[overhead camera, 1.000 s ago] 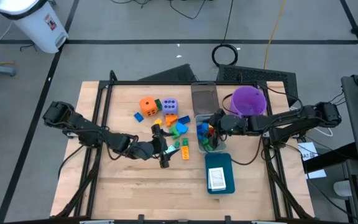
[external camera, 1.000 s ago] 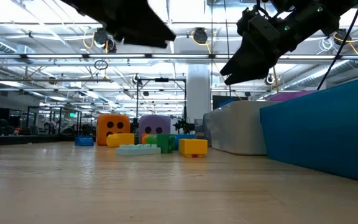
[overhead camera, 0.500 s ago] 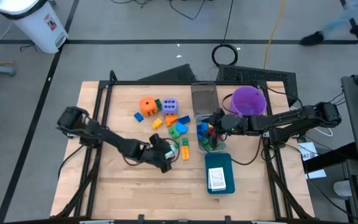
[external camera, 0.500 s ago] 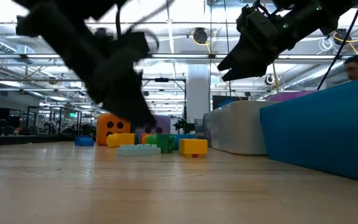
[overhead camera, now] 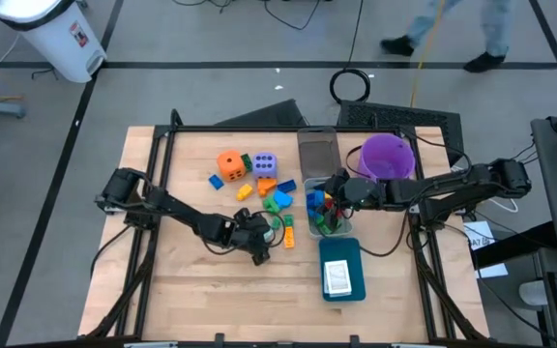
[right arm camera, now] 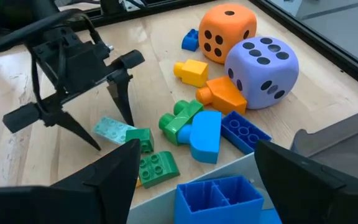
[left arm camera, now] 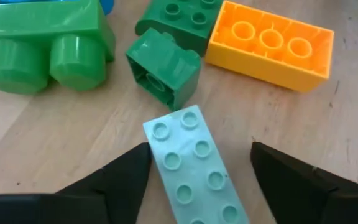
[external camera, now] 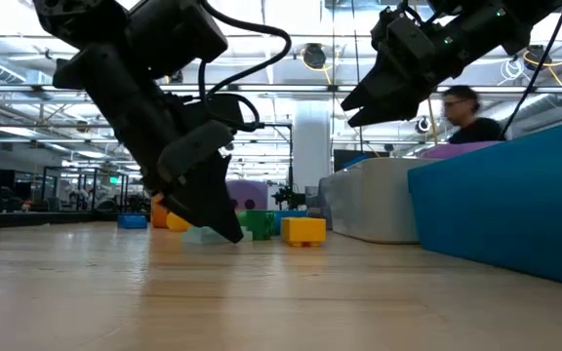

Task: Pick & Place Toys
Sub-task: Put the white game piece into the gray bin

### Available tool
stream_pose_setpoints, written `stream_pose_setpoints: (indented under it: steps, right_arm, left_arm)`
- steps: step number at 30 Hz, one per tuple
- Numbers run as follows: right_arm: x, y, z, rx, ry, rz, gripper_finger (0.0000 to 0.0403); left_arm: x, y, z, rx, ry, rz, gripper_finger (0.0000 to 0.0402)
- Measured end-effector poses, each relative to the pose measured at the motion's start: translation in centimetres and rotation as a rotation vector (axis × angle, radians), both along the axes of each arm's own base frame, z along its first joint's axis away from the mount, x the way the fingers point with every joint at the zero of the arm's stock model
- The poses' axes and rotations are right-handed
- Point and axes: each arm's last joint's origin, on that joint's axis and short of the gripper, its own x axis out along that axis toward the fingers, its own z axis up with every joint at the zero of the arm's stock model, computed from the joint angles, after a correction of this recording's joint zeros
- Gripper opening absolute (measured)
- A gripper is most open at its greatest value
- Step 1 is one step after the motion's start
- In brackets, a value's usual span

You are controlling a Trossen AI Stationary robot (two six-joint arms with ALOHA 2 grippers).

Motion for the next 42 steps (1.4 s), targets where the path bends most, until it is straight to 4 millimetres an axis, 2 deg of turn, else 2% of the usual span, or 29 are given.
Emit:
stream_pose_setpoints:
  steps: [8,13,16,20,23,26,29,32,34,42]
  right_arm:
    - [0.0,0.0,0.0,0.000,0.000,0.000,0.0293]
    - [0.0,0.0,0.0,0.002,-0.001,-0.001,0.0293]
    - [0.0,0.0,0.0,0.003,-0.002,-0.001,0.0293]
    - [0.1,0.0,0.3,0.004,-0.031,-0.001,0.0293]
    - [0.3,0.0,0.6,0.007,-0.069,-0.002,0.0293]
    - [0.4,0.0,0.9,0.040,-0.112,-0.014,0.0293]
    - [0.6,0.2,1.1,0.080,-0.144,0.019,0.0293]
    - [1.1,0.5,0.8,0.112,-0.156,0.091,0.0293]
    - [1.6,0.9,0.6,0.130,-0.181,0.137,0.0293]
    - [4.5,2.0,-0.8,0.183,-0.355,0.252,0.0293]
  left_arm:
    - [0.0,0.0,0.0,0.015,0.012,-0.048,0.0139]
    - [-0.3,0.1,1.8,0.049,-0.012,-0.141,0.0139]
    - [-0.9,0.0,4.2,0.129,-0.057,-0.251,0.0139]
    - [-1.3,-0.2,8.3,0.424,-0.170,-0.373,0.0139]
    - [-1.6,-0.7,9.8,0.692,-0.162,-0.524,0.0139]
    - [-1.3,-1.4,11.1,0.909,-0.189,-0.586,0.0148]
    - [-0.5,-1.4,11.7,1.005,-0.238,-0.563,0.0160]
    - [-0.2,-1.4,12.1,1.042,-0.268,-0.547,0.0152]
    - [0.0,-1.5,12.1,1.048,-0.277,-0.536,0.0142]
    - [0.3,-1.2,11.3,1.048,-0.248,-0.536,0.0146]
